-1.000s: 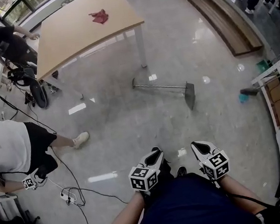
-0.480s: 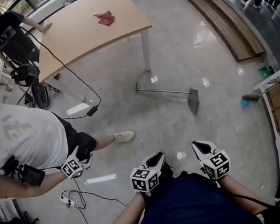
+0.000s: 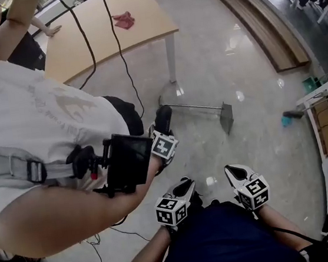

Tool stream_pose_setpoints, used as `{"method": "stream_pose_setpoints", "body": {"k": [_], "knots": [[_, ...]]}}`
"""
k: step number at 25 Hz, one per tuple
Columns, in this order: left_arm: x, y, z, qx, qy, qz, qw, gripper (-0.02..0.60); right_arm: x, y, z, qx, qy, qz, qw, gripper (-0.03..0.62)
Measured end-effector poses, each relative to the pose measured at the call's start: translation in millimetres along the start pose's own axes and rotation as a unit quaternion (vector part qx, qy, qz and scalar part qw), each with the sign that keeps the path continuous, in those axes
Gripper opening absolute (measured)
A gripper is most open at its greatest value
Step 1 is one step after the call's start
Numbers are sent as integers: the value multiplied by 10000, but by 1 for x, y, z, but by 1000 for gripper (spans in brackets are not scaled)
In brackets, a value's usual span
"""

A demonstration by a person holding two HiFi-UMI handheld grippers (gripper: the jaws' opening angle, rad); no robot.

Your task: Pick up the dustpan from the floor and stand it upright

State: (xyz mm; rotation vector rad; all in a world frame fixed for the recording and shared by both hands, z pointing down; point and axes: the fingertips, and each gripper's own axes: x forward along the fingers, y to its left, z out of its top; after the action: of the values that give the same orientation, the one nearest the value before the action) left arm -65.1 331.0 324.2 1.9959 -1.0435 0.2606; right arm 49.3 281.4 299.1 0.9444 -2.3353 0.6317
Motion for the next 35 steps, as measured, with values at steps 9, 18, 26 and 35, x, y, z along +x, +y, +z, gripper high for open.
{"method": "stream_pose_setpoints", "body": {"k": [9, 18, 26, 35], "knots": [[5, -10, -12, -12, 106, -106, 9999, 48, -1, -2, -4, 1, 20, 26, 10000, 11], [7, -12, -18, -100, 174, -151, 9997, 48, -5, -1, -10, 64, 144, 18, 9999, 11], [9, -9, -19, -152, 230, -158, 9995, 48, -4, -3, -19, 145, 241, 7, 9996, 11], [9, 7, -1, -92, 229, -190, 9995, 48, 12, -2, -5, 183, 178, -73, 9996, 11]]}}
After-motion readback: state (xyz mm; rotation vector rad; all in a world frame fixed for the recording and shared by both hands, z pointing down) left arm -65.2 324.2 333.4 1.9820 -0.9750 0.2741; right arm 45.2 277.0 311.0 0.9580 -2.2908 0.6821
